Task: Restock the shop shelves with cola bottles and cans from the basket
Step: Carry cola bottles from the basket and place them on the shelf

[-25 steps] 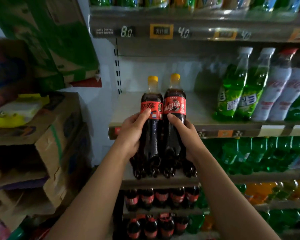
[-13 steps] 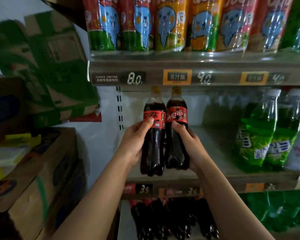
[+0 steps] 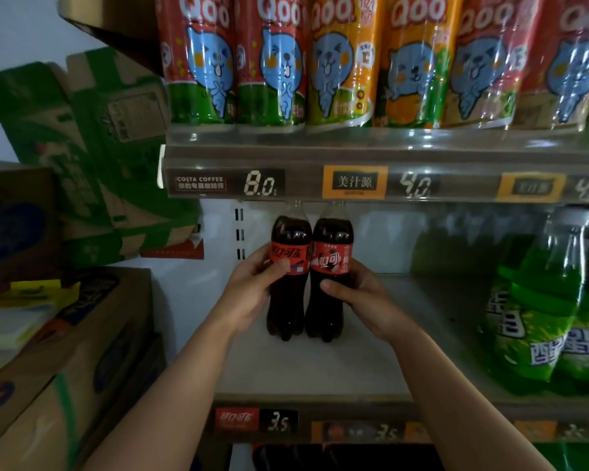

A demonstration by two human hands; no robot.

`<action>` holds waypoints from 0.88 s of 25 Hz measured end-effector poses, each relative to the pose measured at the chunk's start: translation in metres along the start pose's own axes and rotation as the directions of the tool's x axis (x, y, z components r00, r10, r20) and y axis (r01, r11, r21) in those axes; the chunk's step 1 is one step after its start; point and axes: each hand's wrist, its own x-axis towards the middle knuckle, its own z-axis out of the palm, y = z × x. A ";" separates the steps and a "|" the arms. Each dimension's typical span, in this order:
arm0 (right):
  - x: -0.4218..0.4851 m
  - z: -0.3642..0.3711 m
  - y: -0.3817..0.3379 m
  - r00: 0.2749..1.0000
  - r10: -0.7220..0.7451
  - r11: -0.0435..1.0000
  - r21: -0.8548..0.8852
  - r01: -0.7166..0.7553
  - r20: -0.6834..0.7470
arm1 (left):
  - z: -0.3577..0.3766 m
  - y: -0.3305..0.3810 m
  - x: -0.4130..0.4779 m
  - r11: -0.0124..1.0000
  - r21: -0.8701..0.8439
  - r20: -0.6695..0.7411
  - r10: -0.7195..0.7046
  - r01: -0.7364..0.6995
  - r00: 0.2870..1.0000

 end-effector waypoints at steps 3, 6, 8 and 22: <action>0.008 -0.002 0.004 0.999 -0.001 0.997 -0.077 0.004 0.032 | -0.014 -0.001 0.007 1.000 0.008 0.069 -0.005 0.004 0.998; 0.013 -0.004 0.003 0.997 0.027 0.990 -0.137 -0.017 0.069 | -0.024 -0.003 0.012 0.992 0.127 0.037 -0.007 0.003 0.999; 0.013 -0.006 0.003 0.996 0.051 0.978 -0.206 -0.034 0.078 | -0.028 -0.004 0.013 0.957 0.291 0.041 -0.034 0.020 0.999; 0.075 0.023 0.004 0.986 0.081 0.841 -0.521 -0.145 -0.143 | -0.068 -0.029 0.063 0.792 0.597 -0.177 -0.028 0.130 0.984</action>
